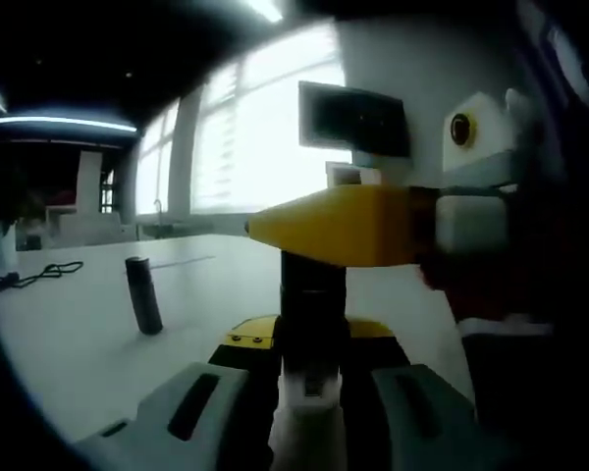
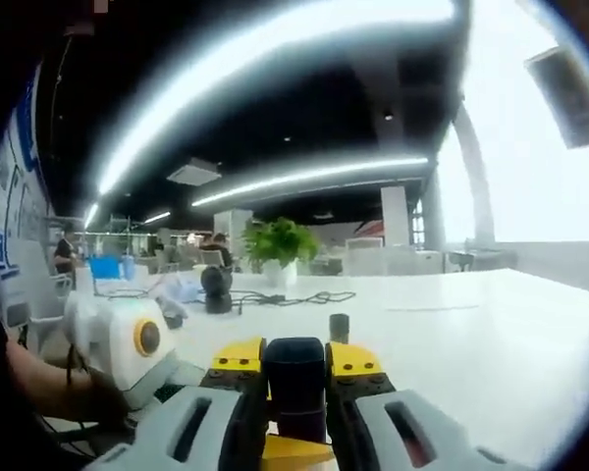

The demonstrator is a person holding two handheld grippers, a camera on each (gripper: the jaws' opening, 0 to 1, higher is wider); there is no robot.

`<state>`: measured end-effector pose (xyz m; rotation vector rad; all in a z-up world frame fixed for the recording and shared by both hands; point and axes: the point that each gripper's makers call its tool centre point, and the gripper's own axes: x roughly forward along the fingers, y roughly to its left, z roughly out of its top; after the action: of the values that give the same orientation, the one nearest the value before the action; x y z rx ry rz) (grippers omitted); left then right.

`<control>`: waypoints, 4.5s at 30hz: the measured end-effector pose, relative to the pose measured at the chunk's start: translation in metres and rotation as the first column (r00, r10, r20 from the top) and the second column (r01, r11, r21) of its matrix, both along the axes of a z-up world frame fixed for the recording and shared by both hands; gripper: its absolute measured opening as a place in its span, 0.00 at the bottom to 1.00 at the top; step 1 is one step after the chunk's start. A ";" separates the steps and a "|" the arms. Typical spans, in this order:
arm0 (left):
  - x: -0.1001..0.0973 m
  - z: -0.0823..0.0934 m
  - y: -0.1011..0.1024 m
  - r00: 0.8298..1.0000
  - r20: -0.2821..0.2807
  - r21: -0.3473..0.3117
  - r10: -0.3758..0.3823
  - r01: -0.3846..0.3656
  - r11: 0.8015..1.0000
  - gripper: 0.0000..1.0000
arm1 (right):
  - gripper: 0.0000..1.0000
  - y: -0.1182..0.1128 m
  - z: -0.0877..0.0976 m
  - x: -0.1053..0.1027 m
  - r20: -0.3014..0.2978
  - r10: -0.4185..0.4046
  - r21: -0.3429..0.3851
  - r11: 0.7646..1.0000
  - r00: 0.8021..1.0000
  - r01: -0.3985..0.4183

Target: Pick up cosmetic bottle twist off cap place on table pick up cap screw tight cap place on table

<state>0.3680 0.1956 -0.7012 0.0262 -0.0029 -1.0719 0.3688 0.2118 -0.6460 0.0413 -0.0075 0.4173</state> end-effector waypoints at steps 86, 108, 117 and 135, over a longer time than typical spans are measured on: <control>-0.012 0.000 -0.005 0.997 0.012 -0.001 -0.072 0.072 0.997 0.13 | 0.15 0.022 0.001 -0.023 0.025 0.778 -0.088 0.627 0.628 -0.774; -0.015 0.001 -0.006 0.996 0.013 0.000 -0.088 0.088 0.996 0.13 | 0.15 0.029 0.001 -0.035 -0.013 0.940 -0.087 0.338 0.340 -0.937; -0.017 0.001 -0.007 0.994 0.006 -0.004 -0.108 0.108 0.994 0.13 | 0.15 0.030 0.001 -0.042 -0.019 0.983 -0.060 0.181 0.182 -0.982; -0.018 0.000 -0.008 0.993 0.001 -0.006 -0.118 0.118 0.993 0.13 | 0.16 0.028 0.001 -0.047 -0.026 0.991 -0.047 0.132 0.133 -0.990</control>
<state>0.3499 0.1872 -0.7012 0.0207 -0.0084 -1.1898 0.3216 0.2396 -0.6455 -0.0209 0.0239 1.8549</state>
